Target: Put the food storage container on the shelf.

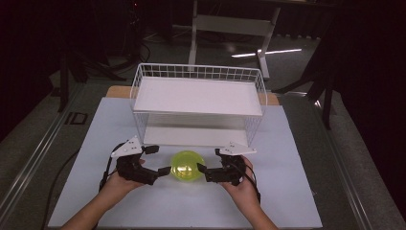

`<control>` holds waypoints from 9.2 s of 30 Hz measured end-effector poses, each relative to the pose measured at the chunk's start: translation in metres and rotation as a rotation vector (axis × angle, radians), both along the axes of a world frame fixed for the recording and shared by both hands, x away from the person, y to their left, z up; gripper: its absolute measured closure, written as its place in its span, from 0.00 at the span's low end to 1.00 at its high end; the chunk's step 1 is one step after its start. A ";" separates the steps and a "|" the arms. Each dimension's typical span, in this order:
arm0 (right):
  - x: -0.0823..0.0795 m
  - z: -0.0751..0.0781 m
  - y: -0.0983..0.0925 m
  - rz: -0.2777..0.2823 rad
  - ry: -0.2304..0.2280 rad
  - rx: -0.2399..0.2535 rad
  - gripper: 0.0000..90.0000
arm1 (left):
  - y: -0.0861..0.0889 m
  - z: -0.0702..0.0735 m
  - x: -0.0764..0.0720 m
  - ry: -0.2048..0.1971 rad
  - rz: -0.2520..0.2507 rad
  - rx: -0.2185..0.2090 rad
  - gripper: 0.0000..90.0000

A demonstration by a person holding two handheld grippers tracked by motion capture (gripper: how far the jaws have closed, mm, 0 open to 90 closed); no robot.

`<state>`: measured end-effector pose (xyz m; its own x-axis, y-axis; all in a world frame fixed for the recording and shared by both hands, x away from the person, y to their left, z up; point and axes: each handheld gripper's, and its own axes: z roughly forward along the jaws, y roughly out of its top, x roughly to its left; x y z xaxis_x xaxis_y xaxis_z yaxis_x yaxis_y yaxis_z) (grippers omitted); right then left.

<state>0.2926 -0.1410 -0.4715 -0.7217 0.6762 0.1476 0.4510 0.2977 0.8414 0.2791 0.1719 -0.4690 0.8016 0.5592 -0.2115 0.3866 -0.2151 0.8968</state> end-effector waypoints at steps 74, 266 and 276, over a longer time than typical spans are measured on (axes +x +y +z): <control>-0.015 -0.007 0.009 -0.037 0.163 -0.003 0.89 | -0.029 -0.020 -0.008 0.251 0.101 0.100 0.90; 0.009 -0.007 0.011 -0.063 -0.019 0.054 0.21 | -0.023 -0.013 -0.006 -0.035 0.124 -0.043 0.01; -0.005 -0.003 -0.011 -0.068 -0.040 0.061 0.21 | -0.010 -0.016 -0.016 -0.028 0.129 -0.036 0.01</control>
